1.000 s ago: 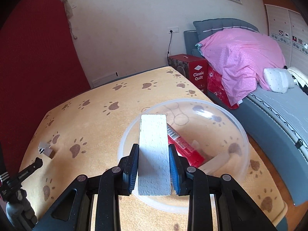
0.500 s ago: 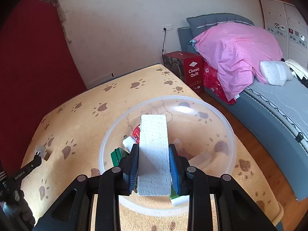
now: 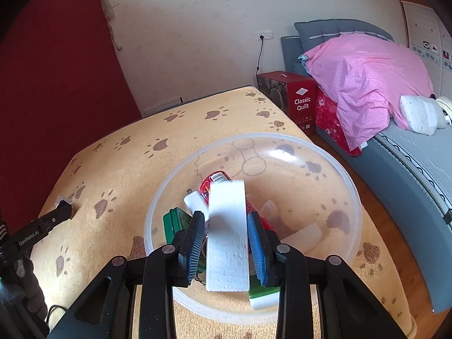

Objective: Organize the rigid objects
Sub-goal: 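Lower the white block into the bowl and open the right gripper while the left releases the black box, then move both open grippers back toward the striped prism and brown block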

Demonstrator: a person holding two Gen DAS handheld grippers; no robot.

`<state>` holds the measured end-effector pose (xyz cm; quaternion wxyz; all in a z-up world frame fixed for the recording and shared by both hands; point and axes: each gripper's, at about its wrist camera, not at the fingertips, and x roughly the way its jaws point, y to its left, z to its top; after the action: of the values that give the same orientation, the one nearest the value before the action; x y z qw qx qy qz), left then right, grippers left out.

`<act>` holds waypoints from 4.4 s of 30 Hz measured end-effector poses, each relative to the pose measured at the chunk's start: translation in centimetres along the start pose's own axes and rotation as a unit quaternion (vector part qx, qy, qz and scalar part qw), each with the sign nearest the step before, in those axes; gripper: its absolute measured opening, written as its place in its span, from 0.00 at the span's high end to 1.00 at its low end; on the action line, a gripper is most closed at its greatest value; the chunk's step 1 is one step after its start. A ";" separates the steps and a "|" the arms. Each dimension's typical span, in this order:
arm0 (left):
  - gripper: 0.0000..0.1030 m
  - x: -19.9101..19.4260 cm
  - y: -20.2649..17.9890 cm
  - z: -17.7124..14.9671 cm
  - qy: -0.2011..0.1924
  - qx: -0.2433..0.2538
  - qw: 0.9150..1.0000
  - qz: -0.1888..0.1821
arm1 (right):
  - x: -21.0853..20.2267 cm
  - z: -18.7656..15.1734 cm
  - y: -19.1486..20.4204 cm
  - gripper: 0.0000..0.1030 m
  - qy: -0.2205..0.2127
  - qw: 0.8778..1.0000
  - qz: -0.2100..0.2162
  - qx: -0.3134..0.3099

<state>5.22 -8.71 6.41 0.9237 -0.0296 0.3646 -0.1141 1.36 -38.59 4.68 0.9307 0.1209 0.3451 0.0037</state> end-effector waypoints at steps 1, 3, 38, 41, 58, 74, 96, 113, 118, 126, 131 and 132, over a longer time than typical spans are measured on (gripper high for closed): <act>0.80 0.0 -0.4 0.1 0.000 0.005 1.000 -0.001 | 0.0 -0.1 -0.1 0.66 0.002 1.000 0.004 -0.003; 0.80 0.1 -1.4 0.2 0.000 0.013 1.000 -0.004 | 0.0 -0.3 -0.1 0.66 0.004 1.000 0.007 -0.014; 0.78 4.1 -15.1 2.7 0.034 0.114 0.986 -0.114 | -0.2 -0.4 -5.3 0.62 -0.016 0.999 -0.024 0.039; 0.55 4.3 -15.4 2.8 0.032 0.107 0.985 -0.130 | -0.3 -0.5 -5.3 0.58 -0.019 0.999 -0.022 0.040; 0.36 4.2 -12.5 2.0 0.022 0.093 0.993 -0.074 | -2.0 -0.2 -4.1 0.38 -0.056 0.997 -0.028 0.035; 0.29 3.7 -5.8 2.0 0.024 0.021 0.999 -0.025 | -2.7 -1.0 -0.2 0.34 -0.059 0.998 -0.006 -0.002; 0.29 2.4 4.0 1.0 0.014 -0.051 0.998 0.037 | -1.4 -2.0 6.7 0.30 -0.025 0.997 0.047 -0.052; 0.29 1.4 10.8 -0.4 0.013 -0.103 0.992 0.066 | 0.3 -3.2 12.4 0.26 0.017 0.992 0.082 -0.097; 0.29 1.0 12.6 -0.7 0.010 -0.118 0.990 0.074 | 0.6 -3.4 13.5 0.26 0.024 0.990 0.088 -0.107; 0.29 0.9 15.8 -0.7 0.013 -0.127 0.986 0.103 | 1.2 -4.2 14.8 0.26 0.040 0.987 0.099 -0.118; 0.29 1.8 17.9 -0.3 0.021 -0.123 0.983 0.132 | 1.3 -4.5 15.4 0.26 0.046 0.985 0.106 -0.125; 0.29 2.1 18.3 -0.2 0.025 -0.125 0.983 0.136 | 1.3 -4.6 15.4 0.25 0.047 0.985 0.107 -0.125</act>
<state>10.05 8.62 2.30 0.9102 -0.0920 0.3996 0.0581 0.60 -22.46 4.03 0.9153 0.0393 0.3708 0.1526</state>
